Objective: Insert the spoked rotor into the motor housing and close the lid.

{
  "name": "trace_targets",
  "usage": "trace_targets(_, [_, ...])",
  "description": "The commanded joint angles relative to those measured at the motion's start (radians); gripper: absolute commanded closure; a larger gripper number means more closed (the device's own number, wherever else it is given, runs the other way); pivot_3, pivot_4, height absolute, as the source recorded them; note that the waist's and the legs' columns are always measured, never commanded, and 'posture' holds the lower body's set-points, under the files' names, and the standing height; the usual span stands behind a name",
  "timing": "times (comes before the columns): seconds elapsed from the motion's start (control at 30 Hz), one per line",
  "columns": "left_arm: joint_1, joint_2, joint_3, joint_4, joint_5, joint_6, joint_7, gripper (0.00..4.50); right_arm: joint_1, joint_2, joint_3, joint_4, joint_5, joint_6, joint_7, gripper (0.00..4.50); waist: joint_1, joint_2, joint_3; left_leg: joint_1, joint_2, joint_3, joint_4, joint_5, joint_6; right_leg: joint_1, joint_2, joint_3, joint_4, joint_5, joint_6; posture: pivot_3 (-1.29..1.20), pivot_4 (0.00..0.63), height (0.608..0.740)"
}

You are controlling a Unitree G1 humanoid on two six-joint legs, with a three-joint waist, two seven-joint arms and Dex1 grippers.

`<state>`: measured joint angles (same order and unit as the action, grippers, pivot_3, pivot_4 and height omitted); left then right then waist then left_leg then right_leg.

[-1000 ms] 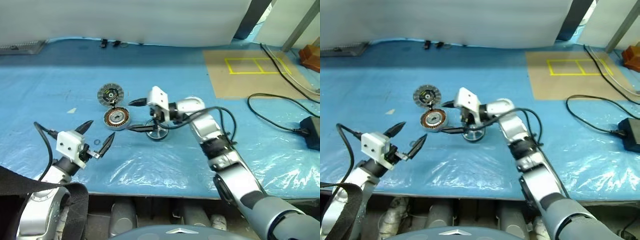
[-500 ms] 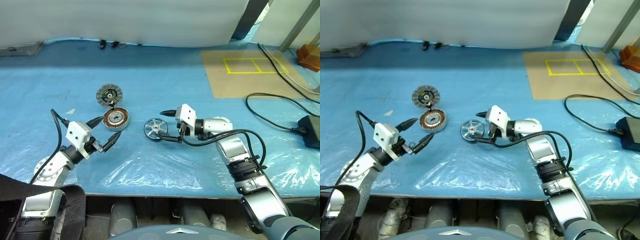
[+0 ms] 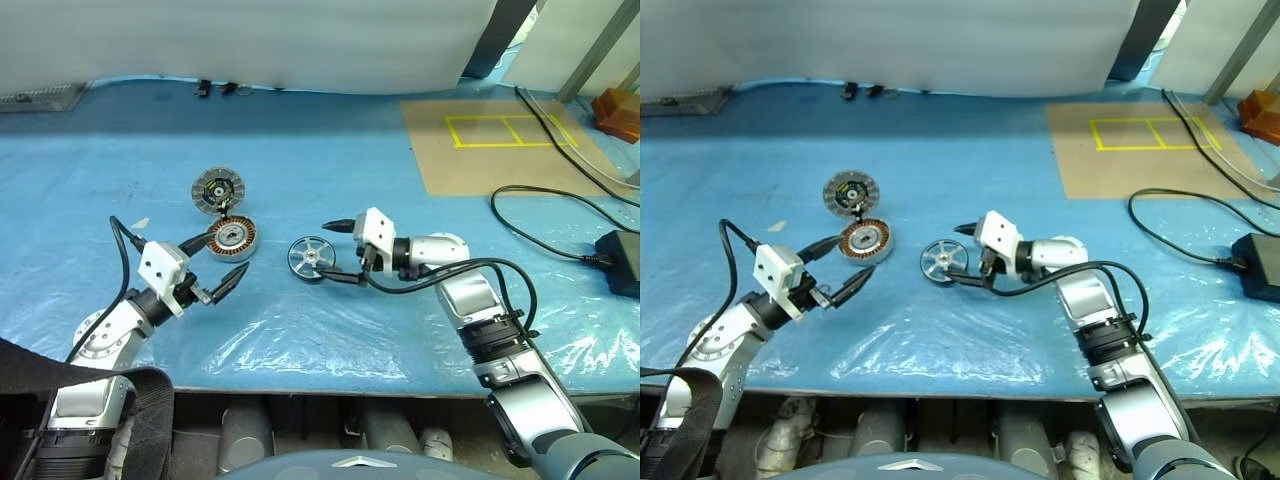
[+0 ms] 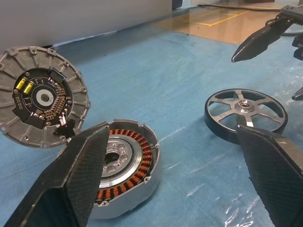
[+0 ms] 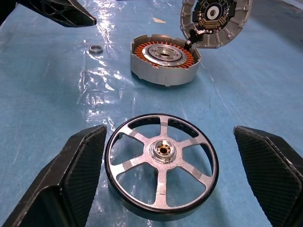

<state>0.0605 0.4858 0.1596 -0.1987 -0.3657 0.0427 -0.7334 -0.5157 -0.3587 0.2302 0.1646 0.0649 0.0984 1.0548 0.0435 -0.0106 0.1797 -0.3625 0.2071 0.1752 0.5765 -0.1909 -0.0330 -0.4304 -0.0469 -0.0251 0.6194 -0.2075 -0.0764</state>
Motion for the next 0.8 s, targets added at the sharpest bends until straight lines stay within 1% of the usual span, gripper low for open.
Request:
trace_targets(0.03, [0.014,0.0,0.005,-0.027,-0.002,-0.013,0.004,0.02,-0.03,0.003,0.009,-0.026,0.023,-0.014,0.01,0.0,0.0,0.0,0.0,0.0,0.0,0.0,0.0,0.0,0.0,0.0,0.0,0.0,0.0,0.0,0.0,0.0,0.15,0.74])
trace_targets(0.17, [0.028,-0.001,0.016,-0.044,-0.007,-0.012,0.013,0.02,-0.054,0.029,0.011,-0.047,0.059,0.034,0.018,0.0,0.0,0.0,0.0,0.0,0.0,0.0,0.0,0.0,0.0,0.0,0.0,0.0,0.0,0.0,0.0,0.0,0.15,0.74])
trace_targets(0.23, [0.039,-0.002,0.027,-0.053,-0.011,-0.014,0.023,0.02,-0.084,0.064,0.009,-0.059,0.092,0.095,0.015,0.0,-0.001,0.0,0.0,0.0,0.0,0.0,0.0,0.0,0.0,0.0,0.0,0.0,0.0,0.0,0.0,0.0,0.15,0.74])
trace_targets(0.43, [0.116,-0.008,0.067,-0.089,-0.011,-0.031,0.061,0.02,-0.276,0.21,0.057,0.002,0.078,0.193,-0.039,0.0,-0.008,0.0,0.0,0.0,0.0,0.0,0.0,0.0,0.0,-0.001,0.001,0.0,0.001,0.0,0.0,0.0,0.15,0.74])
trace_targets(0.5, [0.145,-0.015,0.082,-0.109,-0.015,-0.033,0.076,0.02,-0.346,0.254,0.083,0.064,0.062,0.211,-0.044,0.0,-0.005,0.0,0.0,0.0,0.0,0.0,-0.001,0.0,0.0,-0.002,0.001,0.0,0.0,0.0,0.0,0.0,0.15,0.74])
trace_targets(0.6, [0.185,-0.025,0.097,-0.131,-0.01,-0.04,0.096,0.02,-0.457,0.303,0.136,0.215,0.01,0.236,-0.042,0.0,-0.005,0.0,0.0,-0.001,0.001,0.0,-0.001,0.0,0.0,-0.001,0.0,0.0,-0.001,0.0,0.0,0.0,0.15,0.74])
trace_targets(0.73, [0.232,-0.045,0.113,-0.152,-0.003,-0.058,0.122,0.02,-0.588,0.345,0.234,0.453,-0.094,0.184,-0.013,0.0,-0.001,0.0,0.0,-0.002,0.001,-0.001,-0.001,0.0,0.0,-0.002,-0.001,0.0,-0.001,0.0,0.0,0.0,0.15,0.74])
trace_targets(0.8, [0.249,-0.055,0.111,-0.158,0.004,-0.068,0.132,0.02,-0.635,0.36,0.275,0.558,-0.152,0.118,-0.018,0.0,0.0,0.0,0.0,-0.003,0.001,-0.001,-0.001,0.0,0.0,-0.002,-0.001,-0.001,-0.001,0.0,0.0,0.0,0.15,0.74])
